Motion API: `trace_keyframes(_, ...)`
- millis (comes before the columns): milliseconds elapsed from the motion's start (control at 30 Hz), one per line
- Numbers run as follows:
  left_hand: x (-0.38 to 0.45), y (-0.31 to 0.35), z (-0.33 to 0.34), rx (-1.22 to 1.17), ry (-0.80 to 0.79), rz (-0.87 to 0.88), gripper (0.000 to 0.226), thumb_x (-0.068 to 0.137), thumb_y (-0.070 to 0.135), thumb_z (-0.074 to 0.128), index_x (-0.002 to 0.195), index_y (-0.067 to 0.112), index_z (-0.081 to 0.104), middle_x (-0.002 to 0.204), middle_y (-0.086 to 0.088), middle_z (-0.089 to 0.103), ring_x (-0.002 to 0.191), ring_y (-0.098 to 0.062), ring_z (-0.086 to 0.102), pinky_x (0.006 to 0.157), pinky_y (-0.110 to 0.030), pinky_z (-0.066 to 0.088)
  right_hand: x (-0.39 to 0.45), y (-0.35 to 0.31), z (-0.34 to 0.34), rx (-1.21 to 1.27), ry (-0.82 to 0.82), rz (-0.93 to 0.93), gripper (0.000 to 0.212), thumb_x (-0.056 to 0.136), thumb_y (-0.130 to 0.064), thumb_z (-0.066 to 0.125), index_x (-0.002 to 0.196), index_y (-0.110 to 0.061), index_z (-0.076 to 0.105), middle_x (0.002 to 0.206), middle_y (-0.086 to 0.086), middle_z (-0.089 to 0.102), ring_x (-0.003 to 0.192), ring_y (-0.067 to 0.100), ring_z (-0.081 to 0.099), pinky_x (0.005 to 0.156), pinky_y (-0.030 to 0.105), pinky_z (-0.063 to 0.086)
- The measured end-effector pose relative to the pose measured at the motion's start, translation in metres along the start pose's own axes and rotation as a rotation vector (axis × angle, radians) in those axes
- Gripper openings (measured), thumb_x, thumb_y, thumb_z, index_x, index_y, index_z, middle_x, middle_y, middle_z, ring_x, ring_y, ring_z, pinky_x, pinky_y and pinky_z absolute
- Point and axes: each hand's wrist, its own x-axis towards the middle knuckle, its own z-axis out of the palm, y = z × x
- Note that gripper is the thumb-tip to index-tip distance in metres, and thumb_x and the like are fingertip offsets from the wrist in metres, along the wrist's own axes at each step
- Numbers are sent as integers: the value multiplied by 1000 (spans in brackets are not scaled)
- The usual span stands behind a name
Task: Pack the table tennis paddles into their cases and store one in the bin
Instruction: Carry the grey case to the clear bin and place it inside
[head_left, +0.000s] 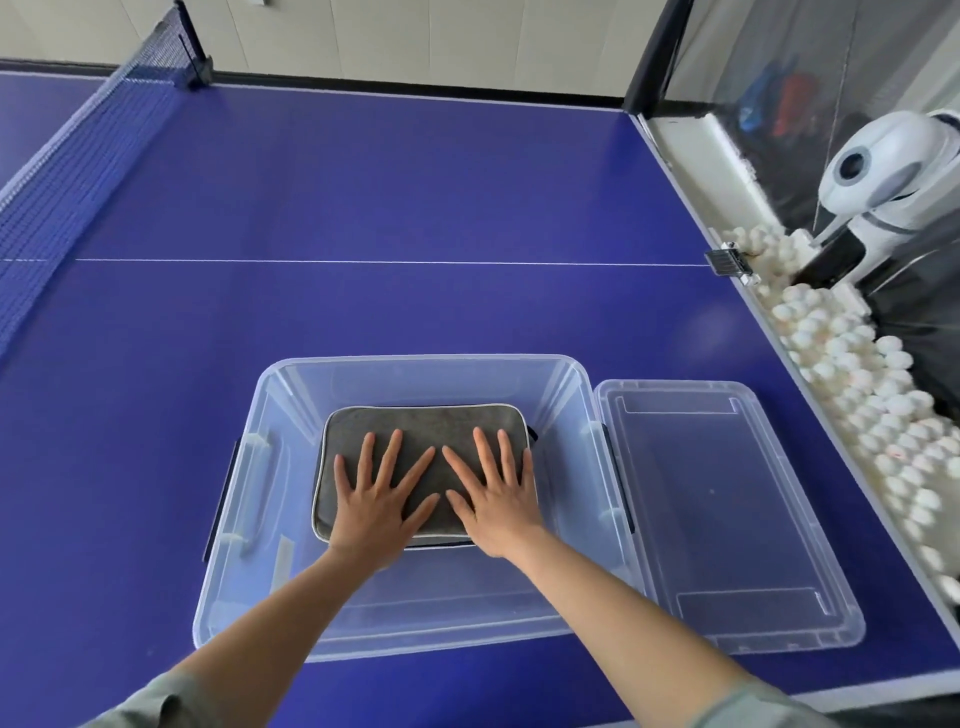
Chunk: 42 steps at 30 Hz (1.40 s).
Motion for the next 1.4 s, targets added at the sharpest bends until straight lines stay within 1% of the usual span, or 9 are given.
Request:
trace_keyframes(100,9,12,-25,-74,-58,-74,63,90,66,19,147,44,7,159,-1,7,145,-33,8,114,-54,16,2,1,-33,36,-39,-35,55,99,-50,21,150,-33,9,161,8,-6,147,31,-10,120,46,-7)
trace_keyframes(200,26,35,-63,-162,27,45,59,93,58,33,147,36,22,158,-5,17,144,-28,18,115,-43,23,-2,13,-71,103,133,-34,48,99,-37,36,144,-21,35,159,12,12,148,28,5,121,41,0)
trace_keyframes(400,62,125,-117,-192,161,212,59,96,50,35,149,32,17,160,-6,10,147,-30,3,117,-42,7,-35,86,-112,113,369,164,51,98,-34,37,146,-18,29,156,16,20,145,31,16,119,43,8)
trace_keyframes(667,89,285,-98,-41,118,255,57,98,50,24,150,29,13,160,-5,9,148,-27,1,120,-44,5,-77,272,-89,84,247,306,54,100,-41,31,149,-23,22,159,12,13,147,28,9,120,42,7)
trace_keyframes(867,89,359,-27,-60,-101,45,58,98,47,28,151,29,11,160,-4,5,147,-26,0,119,-42,6,-101,378,-38,50,116,276,54,100,-43,29,149,-21,22,158,10,18,145,28,19,120,42,13)
trace_keyframes(1000,74,375,19,-84,-235,-128,61,98,47,30,151,28,7,160,-6,3,147,-30,1,119,-43,12,-112,409,0,96,-5,277,57,100,-43,28,151,-23,11,160,9,7,147,29,10,121,41,12)
trace_keyframes(1167,61,374,49,-156,-171,-255,61,98,42,35,150,28,8,159,-9,-9,145,-36,4,115,-44,24,-116,423,34,177,-13,353,62,100,-40,32,151,-27,-1,160,12,-11,148,29,-1,120,38,16)
trace_keyframes(1267,63,373,56,-254,-102,-279,62,95,38,48,148,32,17,157,-16,-15,139,-40,15,104,-45,39,-115,418,45,293,18,379,60,101,-35,34,151,-26,4,159,11,-13,148,28,3,117,37,26)
trace_keyframes(1400,68,368,61,-292,-58,-282,59,93,36,54,145,35,26,157,-17,-8,133,-40,21,98,-46,42,-110,407,53,448,197,425,51,101,-23,38,149,-22,22,160,10,-3,147,30,8,116,37,25)
